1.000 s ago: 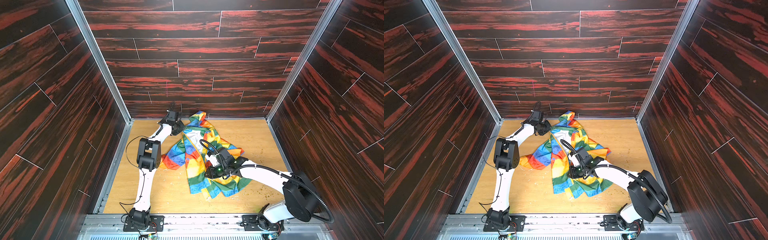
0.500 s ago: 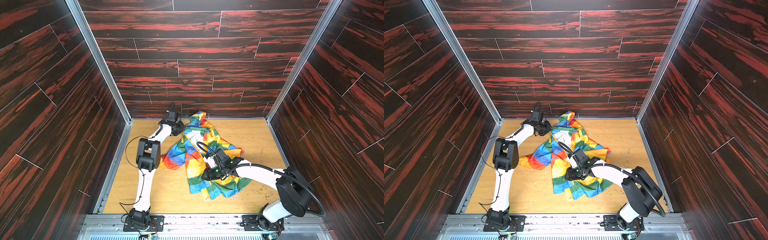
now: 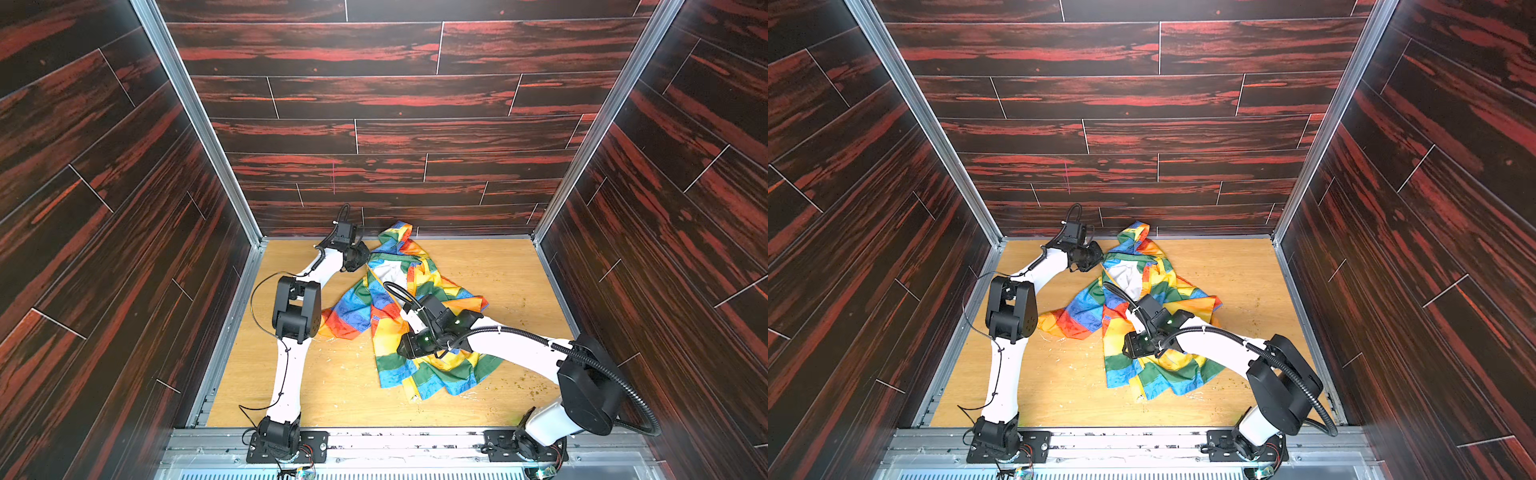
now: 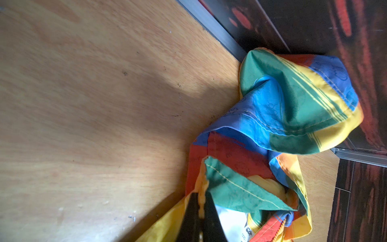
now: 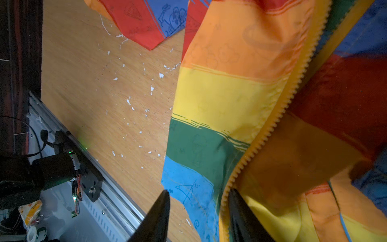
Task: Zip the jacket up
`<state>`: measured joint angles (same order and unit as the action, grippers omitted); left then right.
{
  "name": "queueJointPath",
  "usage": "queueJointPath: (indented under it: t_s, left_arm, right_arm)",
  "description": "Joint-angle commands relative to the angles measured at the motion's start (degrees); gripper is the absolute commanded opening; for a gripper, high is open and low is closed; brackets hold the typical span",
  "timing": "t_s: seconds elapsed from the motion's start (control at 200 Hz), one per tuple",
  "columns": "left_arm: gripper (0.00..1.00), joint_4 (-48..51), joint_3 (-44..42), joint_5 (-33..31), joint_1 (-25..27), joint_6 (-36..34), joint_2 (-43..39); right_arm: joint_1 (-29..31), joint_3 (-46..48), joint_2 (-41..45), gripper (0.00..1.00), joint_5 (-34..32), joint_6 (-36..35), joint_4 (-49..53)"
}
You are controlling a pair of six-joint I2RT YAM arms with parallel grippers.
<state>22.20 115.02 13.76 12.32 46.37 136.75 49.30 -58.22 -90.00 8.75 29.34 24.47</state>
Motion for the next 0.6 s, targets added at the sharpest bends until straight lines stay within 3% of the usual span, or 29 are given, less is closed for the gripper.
queueJointPath:
  t_s: [0.0,0.361,0.591]
  left_arm:
    - [0.00,-0.6,-0.4,0.7,-0.3,0.4,-4.3]
    - [0.00,-0.9,-1.2,0.9,-0.3,0.7,-4.5]
    - [0.00,-1.0,-0.9,0.6,-0.3,0.7,-5.1]
  right_arm:
    - [0.5,0.3,-1.5,0.46,-0.7,0.3,1.2]
    - [0.4,2.1,-4.5,0.38,-2.2,1.7,0.8]
    - [0.4,3.3,-3.0,0.17,-0.9,2.6,-1.3]
